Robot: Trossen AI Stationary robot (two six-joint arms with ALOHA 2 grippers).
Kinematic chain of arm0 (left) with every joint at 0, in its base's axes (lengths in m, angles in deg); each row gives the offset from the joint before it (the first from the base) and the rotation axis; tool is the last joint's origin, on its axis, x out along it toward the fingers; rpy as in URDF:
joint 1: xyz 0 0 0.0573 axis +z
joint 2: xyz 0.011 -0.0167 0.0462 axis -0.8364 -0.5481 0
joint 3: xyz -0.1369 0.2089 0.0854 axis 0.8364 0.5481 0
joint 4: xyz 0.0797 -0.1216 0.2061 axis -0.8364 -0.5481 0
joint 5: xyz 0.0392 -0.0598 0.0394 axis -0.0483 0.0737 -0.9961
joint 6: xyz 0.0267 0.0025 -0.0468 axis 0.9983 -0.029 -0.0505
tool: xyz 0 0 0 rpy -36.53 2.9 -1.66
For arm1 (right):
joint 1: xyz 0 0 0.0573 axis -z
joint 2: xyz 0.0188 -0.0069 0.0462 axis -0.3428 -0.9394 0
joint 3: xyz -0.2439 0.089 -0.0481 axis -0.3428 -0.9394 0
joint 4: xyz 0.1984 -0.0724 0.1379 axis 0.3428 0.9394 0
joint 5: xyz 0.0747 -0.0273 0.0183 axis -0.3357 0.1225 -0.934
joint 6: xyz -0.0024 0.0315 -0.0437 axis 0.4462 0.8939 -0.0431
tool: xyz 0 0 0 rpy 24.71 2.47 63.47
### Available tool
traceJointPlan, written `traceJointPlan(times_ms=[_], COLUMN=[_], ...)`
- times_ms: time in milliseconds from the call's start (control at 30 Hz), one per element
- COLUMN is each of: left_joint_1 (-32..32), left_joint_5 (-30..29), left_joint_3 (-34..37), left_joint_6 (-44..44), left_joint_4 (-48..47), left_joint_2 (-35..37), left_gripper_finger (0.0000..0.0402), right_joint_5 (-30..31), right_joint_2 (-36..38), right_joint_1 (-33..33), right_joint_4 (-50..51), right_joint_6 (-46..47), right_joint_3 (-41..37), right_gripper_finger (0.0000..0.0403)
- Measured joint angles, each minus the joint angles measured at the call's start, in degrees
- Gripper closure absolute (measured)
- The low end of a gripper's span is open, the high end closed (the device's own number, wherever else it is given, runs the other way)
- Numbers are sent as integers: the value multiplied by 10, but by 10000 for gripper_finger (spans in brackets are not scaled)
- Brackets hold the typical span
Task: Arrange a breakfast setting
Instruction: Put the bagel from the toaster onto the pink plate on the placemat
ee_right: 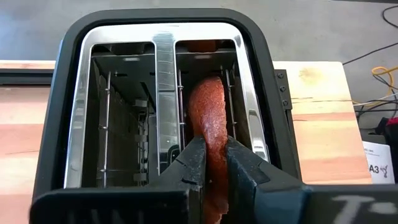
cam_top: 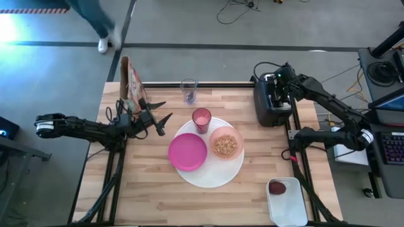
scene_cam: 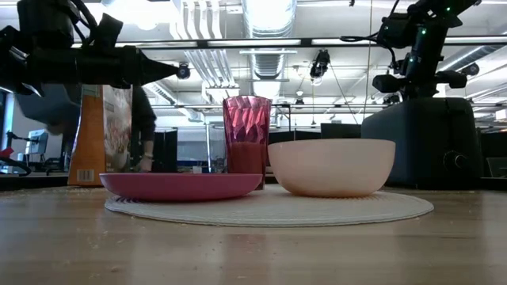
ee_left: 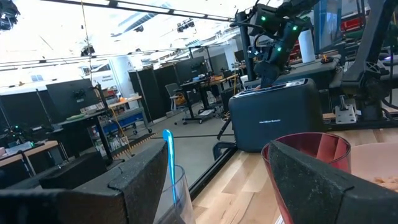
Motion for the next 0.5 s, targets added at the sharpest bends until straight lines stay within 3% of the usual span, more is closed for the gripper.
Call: traceJointPlan(times_ms=[500], left_joint_1=[0], left_joint_5=[0], left_joint_3=[0], left_joint_6=[0], left_joint_4=[0], left_joint_2=[0], left_gripper_finger=[141], right_joint_5=[12], right_joint_2=[25], right_joint_1=[0], right_joint_4=[2], right_joint_6=[-5], right_joint_3=[41], right_gripper_finger=[374])
